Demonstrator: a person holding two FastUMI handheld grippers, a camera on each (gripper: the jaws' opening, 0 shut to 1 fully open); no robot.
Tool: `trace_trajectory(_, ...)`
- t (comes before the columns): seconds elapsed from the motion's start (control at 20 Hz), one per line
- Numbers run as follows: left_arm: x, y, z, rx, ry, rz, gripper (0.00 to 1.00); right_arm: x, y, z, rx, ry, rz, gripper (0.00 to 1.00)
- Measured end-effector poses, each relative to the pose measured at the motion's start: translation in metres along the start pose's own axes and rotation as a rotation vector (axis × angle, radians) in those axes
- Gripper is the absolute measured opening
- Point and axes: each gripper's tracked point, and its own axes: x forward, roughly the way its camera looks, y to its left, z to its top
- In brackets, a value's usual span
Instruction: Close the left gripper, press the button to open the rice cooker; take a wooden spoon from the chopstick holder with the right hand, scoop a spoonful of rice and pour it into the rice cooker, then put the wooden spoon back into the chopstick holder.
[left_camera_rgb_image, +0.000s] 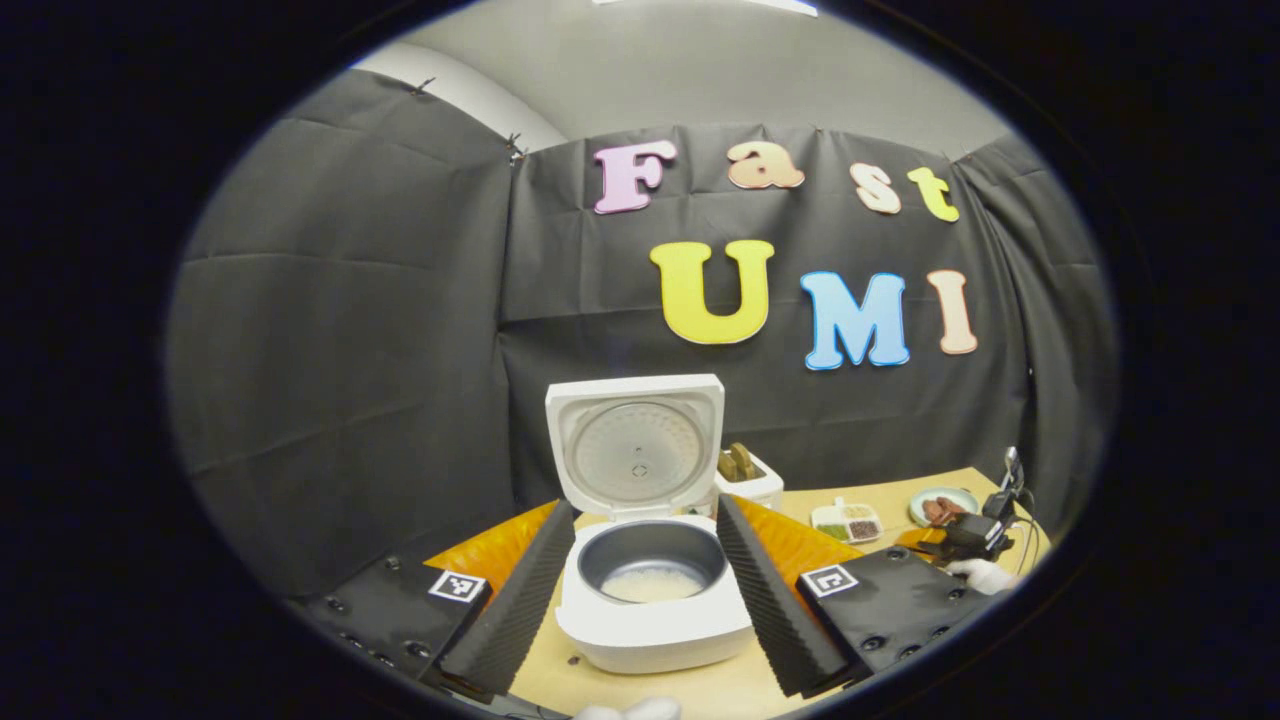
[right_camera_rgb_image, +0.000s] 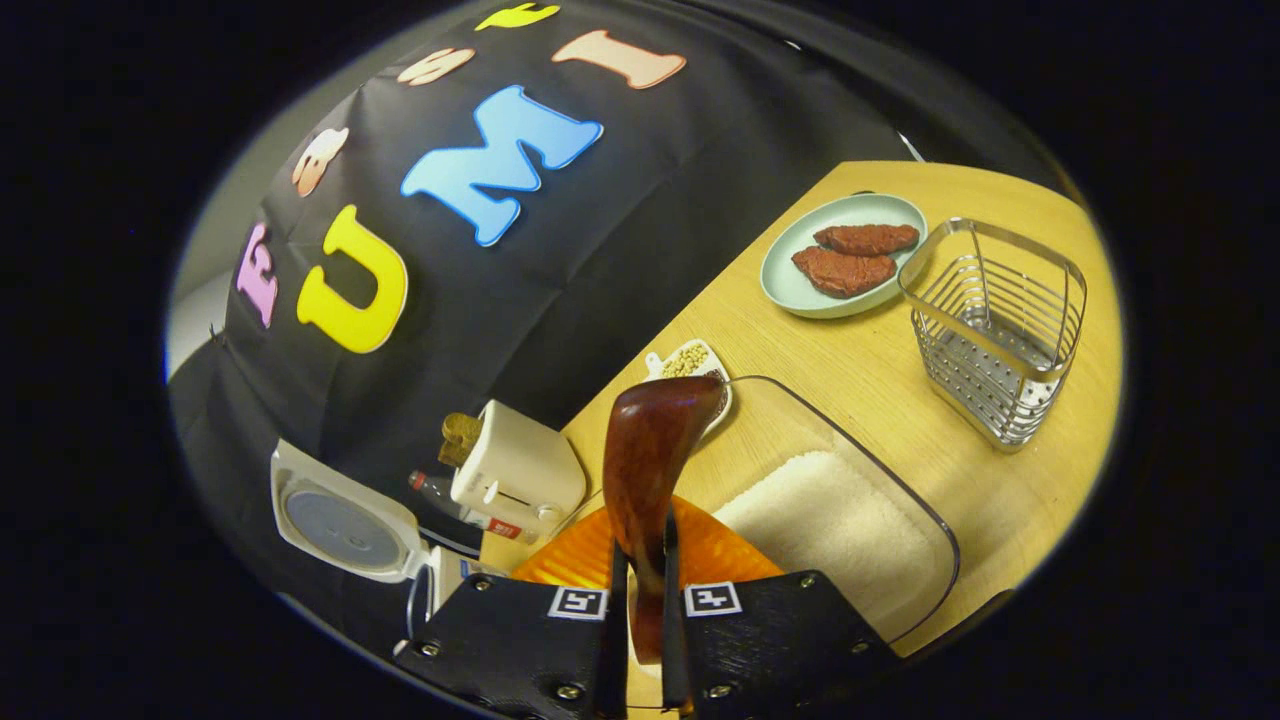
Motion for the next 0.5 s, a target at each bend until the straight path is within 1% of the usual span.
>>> trace_trajectory(0.15,-0.001,0.001,0.009,0.010,-0.016,-0.001,0.96,-0.005,0.008,0.009,0.077,-0.028,0.055,0.14)
trace_trajectory(0.2,-0.002,0.001,0.011,0.013,-0.020,0.000,0.99,-0.008,0.011,0.012,0.114,-0.035,0.069,0.13)
trace_trajectory(0.25,-0.003,0.002,0.012,0.013,-0.023,-0.001,0.99,-0.011,0.013,0.015,0.136,-0.039,0.074,0.13)
trace_trajectory(0.3,-0.003,0.001,0.014,0.013,-0.027,0.000,0.96,-0.013,0.016,0.019,0.135,-0.051,0.081,0.14)
trace_trajectory(0.4,-0.003,0.002,0.016,0.012,-0.032,0.001,1.00,-0.018,0.020,0.026,0.120,-0.067,0.094,0.14)
trace_trajectory(0.45,-0.004,0.003,0.016,0.012,-0.033,0.001,0.96,-0.021,0.023,0.030,0.121,-0.077,0.097,0.13)
trace_trajectory(0.5,-0.004,0.003,0.017,0.010,-0.036,0.002,0.99,-0.021,0.026,0.032,0.128,-0.082,0.106,0.14)
